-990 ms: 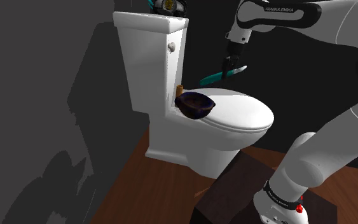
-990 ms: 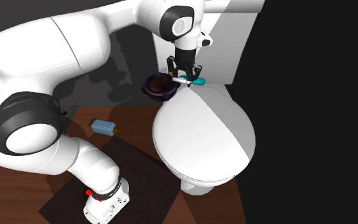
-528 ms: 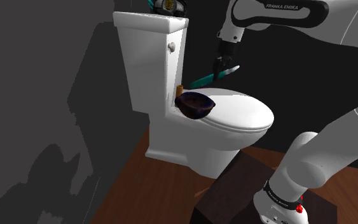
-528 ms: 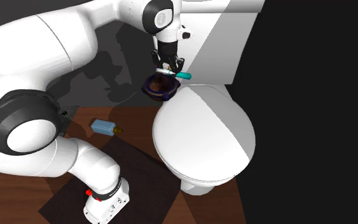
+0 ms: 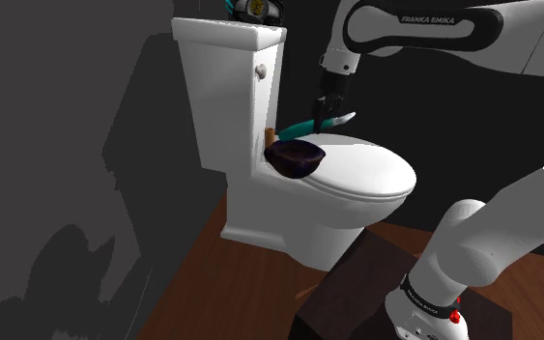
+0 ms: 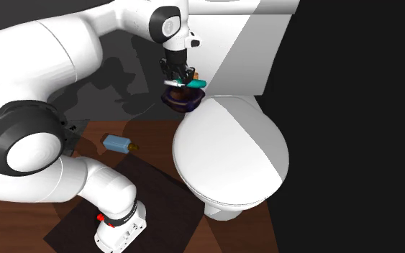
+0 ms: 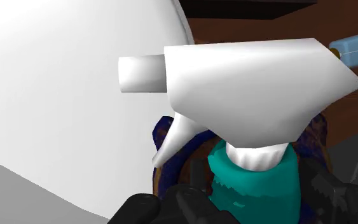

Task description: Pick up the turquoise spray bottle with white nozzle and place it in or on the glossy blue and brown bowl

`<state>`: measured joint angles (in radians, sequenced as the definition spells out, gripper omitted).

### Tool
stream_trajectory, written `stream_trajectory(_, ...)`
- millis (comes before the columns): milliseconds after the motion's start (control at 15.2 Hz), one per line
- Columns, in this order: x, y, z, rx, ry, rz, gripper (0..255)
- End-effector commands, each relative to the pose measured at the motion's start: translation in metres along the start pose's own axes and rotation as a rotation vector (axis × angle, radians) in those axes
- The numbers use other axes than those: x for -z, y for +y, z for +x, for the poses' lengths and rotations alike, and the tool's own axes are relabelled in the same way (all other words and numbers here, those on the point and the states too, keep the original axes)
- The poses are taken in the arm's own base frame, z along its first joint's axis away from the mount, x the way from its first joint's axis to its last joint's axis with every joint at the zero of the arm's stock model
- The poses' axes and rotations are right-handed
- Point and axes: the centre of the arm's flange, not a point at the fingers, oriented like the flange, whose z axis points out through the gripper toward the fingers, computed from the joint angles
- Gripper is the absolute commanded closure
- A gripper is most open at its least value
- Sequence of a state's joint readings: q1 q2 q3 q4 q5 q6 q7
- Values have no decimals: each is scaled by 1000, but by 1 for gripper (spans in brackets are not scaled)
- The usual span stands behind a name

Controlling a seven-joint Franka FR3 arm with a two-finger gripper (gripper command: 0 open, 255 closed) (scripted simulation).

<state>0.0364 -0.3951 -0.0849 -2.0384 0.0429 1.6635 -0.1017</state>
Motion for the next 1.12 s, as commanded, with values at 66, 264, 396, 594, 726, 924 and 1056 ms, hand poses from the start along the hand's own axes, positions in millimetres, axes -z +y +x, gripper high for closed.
stream_trajectory(66, -16, 0, 0, 0, 0, 0, 255)
stream_trajectory(264, -32, 1, -1, 0, 0, 0, 255)
stream_trajectory(396, -43, 2, -1, 0, 0, 0, 255)
stream_trajectory(594, -49, 2, -1, 0, 0, 0, 255)
stream_trajectory(726, -49, 2, -1, 0, 0, 0, 255)
stream_trajectory(924, -49, 2, -1, 0, 0, 0, 255)
stream_trajectory(1056, -49, 2, -1, 0, 0, 0, 0)
